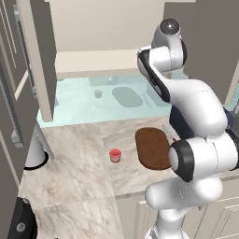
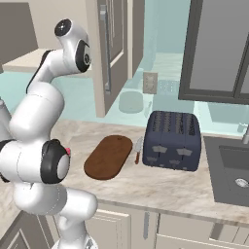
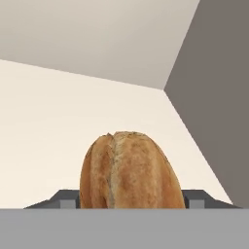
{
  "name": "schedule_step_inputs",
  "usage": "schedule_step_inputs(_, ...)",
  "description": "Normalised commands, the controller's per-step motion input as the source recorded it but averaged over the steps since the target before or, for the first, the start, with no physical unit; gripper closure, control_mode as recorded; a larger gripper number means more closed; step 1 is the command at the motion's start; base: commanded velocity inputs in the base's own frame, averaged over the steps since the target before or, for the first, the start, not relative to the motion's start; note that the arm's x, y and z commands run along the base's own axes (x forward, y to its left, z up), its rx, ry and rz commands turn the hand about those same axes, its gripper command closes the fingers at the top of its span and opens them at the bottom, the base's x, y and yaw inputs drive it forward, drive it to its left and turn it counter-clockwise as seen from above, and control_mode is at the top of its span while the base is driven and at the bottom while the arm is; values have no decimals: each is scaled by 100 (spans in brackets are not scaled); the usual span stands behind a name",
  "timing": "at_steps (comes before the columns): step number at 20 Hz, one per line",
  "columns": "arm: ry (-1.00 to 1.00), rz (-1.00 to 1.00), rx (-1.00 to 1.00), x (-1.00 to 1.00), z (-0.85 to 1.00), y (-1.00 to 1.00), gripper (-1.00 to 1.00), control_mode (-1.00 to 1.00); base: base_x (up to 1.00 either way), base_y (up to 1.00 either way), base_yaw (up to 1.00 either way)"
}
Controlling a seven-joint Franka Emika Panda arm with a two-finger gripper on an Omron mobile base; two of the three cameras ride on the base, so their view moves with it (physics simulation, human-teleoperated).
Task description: Pick the bread, place it on the cutting board, pick the jam, place it on the counter, and close the cabinet.
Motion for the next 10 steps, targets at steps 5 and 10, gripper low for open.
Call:
schedule_step_inputs(5, 0, 0, -3, -70, 0, 1, 100, -100, 0, 0, 0)
schedule_step_inputs(10, 0, 0, 0, -79, 0, 7, 100, -100, 0, 0, 0)
